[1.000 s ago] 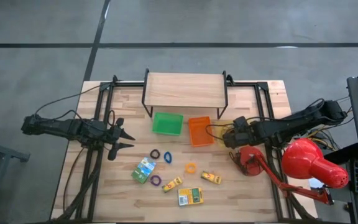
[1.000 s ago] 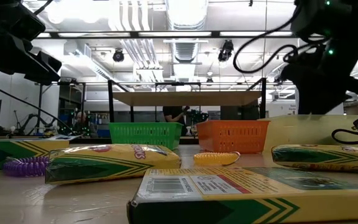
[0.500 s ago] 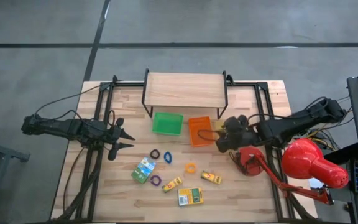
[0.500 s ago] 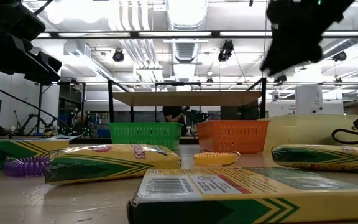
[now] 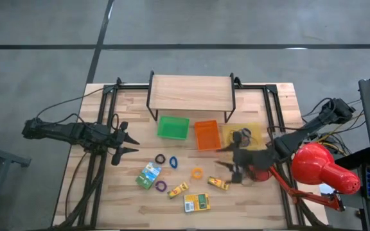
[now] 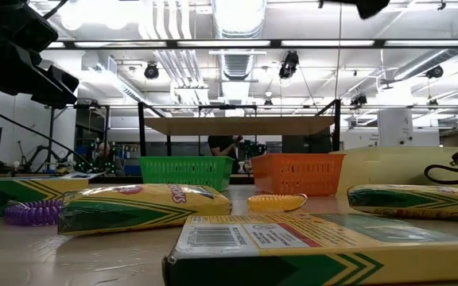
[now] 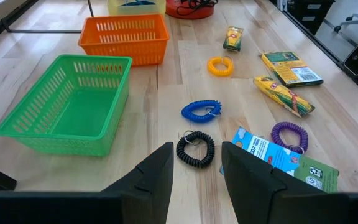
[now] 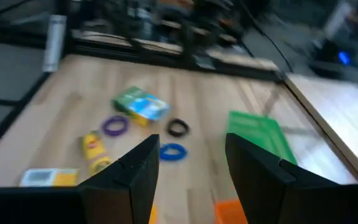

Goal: Pick & Place Office Desk Supplies
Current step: Put the right small crayon box into the orange bin

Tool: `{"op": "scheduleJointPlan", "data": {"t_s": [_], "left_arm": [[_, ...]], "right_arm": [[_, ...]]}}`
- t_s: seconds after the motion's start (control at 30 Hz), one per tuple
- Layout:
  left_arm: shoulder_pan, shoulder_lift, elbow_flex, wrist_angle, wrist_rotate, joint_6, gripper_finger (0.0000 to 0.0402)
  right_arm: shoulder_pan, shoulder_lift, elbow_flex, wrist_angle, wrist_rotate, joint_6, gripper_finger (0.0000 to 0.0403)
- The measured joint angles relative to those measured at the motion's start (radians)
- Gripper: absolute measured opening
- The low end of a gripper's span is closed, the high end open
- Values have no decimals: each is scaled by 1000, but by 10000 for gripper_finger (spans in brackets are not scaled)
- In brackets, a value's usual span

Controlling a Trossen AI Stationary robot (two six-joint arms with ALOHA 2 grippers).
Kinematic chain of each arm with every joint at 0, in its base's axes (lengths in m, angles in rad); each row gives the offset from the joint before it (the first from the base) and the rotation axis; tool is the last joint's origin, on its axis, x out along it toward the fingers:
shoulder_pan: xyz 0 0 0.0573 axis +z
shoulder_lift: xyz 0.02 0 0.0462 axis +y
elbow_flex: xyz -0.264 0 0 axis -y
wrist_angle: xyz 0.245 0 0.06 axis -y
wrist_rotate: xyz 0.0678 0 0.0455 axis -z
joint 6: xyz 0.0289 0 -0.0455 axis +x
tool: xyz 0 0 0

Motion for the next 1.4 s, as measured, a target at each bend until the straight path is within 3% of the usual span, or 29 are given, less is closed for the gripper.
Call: {"op": "scheduleJointPlan", "data": {"t_s": [0.2, 0.67, 1.0, 1.4], "left_arm": [[0, 0, 0, 0, 0, 0, 142], [0, 0, 0, 0, 0, 0, 142], [0, 0, 0, 0, 0, 0, 143], [0, 0, 0, 0, 0, 0, 143]], "right_arm": [[34, -8, -84, 150, 55, -106, 183], [27, -67, -165, 159, 90, -67, 183], [29, -64, -163, 134, 30, 223, 183], [33, -64, -162, 88, 53, 314, 183]]}}
